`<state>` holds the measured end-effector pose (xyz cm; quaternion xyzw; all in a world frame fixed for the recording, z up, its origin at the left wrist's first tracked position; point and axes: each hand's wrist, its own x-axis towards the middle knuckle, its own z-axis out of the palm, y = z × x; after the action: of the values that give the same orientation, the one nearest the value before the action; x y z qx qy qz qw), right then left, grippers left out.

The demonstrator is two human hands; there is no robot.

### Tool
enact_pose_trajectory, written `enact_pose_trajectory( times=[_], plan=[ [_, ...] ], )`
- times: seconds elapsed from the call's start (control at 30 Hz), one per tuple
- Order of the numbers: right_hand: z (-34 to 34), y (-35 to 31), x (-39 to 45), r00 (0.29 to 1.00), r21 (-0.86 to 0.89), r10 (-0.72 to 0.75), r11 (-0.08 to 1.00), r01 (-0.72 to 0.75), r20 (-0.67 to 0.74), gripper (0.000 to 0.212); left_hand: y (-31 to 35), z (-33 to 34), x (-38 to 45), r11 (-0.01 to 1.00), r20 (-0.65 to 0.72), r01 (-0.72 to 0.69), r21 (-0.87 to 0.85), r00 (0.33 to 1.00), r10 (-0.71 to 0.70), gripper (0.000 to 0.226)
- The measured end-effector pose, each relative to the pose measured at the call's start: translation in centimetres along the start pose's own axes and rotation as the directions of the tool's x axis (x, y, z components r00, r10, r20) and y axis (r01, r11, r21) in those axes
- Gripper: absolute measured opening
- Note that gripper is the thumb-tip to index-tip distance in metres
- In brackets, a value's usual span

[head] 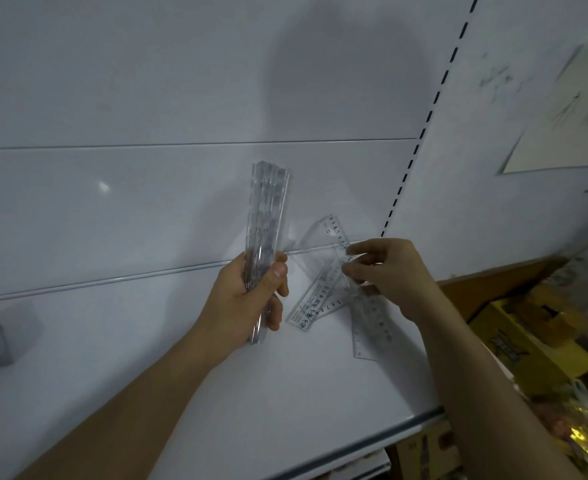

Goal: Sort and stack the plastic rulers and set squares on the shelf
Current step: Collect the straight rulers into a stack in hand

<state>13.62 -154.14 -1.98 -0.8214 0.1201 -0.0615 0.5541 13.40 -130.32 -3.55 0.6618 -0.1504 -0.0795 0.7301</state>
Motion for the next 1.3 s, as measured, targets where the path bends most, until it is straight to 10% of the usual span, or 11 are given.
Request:
enact_pose_trajectory(
  times=[0.2,0.43,0.7,0.87,1.3],
  plan=[
    [-0.2,-2.1,-1.2,0.996,0.175,-0.043,0.983,0.058,-0.084,0.01,0.1,0.1,-0.1,0.991,0.0,0.036,-0.127,0.999,-0.036,0.045],
    [2.0,-5.3,-4.5,0.98,0.432,-0.158,0.898,0.089,0.125,0.011,1.0,0.1,-0.8,0.93,0.207,0.207,-0.304,0.967,-0.148,0.041],
    [4.3,-4.1,-3.7,0.956,-0.118,-0.249,0.965,0.233,-0.154,0.033,0.9,-0.5,-1.0,0.918,0.24,0.172,-0.357,0.967,-0.087,0.033],
    [3.3,-1.0,-3.6,0.999,-0.695,-0.04,0.718,0.031,0.003,0.053,0.4,-0.9,-0.3,0.937,0.164,0.082,-0.339,0.986,-0.027,0.042],
    [4.6,-1.8,-2.8,0.998,-0.685,0.049,0.726,-0.064,-0.041,0.042,0.7,-1.5,-0.4,0.907,0.117,0.087,-0.412,0.992,-0.042,0.04]
  ],
)
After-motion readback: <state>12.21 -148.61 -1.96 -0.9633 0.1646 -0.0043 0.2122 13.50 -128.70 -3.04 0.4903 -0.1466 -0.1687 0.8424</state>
